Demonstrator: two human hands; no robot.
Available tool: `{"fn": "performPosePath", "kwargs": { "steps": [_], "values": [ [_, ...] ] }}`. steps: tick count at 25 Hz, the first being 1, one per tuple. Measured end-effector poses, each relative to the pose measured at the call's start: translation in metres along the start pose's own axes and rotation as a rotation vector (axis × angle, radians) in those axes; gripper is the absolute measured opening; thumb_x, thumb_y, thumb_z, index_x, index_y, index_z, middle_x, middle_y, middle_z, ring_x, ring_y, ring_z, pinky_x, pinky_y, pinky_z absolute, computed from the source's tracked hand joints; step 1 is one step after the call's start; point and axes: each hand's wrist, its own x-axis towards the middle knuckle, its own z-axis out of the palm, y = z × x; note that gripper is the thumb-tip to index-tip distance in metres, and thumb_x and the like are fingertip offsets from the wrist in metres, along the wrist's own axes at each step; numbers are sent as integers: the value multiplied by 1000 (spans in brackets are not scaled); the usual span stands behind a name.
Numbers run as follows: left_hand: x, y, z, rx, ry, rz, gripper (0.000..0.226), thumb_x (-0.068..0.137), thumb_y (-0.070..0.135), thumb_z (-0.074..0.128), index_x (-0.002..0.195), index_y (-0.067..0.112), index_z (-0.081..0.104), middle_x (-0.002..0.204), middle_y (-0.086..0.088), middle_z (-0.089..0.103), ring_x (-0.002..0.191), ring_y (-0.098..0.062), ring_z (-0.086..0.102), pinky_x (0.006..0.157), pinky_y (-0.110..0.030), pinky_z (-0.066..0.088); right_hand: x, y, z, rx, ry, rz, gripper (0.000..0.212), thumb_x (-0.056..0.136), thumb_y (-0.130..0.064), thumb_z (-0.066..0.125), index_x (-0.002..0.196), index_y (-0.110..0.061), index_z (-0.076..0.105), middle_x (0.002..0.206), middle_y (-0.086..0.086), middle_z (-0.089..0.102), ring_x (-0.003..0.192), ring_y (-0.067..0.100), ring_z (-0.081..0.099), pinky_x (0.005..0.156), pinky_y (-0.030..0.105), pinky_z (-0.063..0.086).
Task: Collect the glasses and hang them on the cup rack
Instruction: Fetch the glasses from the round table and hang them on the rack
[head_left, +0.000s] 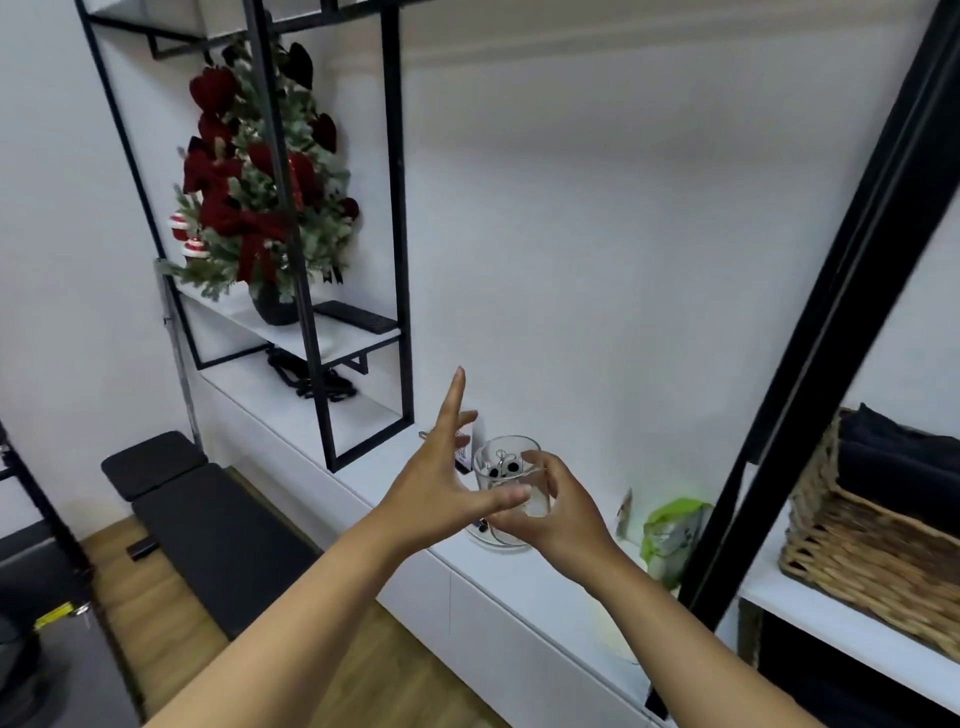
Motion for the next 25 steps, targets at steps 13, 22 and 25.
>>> {"fn": "performPosePath", "kwargs": {
  "steps": [13,22,25],
  "values": [
    [150,-108,-57,-37,-141,39,133,65,59,93,145,77,-12,154,15,38,118,-8,64,92,-33,54,148,-1,79,51,164,74,115,56,-43,94,151,-56,31,127,-16,64,110,-10,64,87,15,50],
    [240,-131,-62,-187,-59,-16,120,69,50,91,144,81,3,132,10,56,110,-12,69,74,-50,66,242,16,58,220,154,86,100,58,-43,99,139,-67,44,142,-24,59,129,-17,51,89,18,57],
    [265,-144,-58,-214,-34,-38,118,69,51,91,145,79,5,132,8,57,110,-13,71,75,-49,66,271,23,46,282,95,108,94,61,-42,96,135,-70,46,144,-25,58,132,-7,55,103,33,56]
  ]
}}
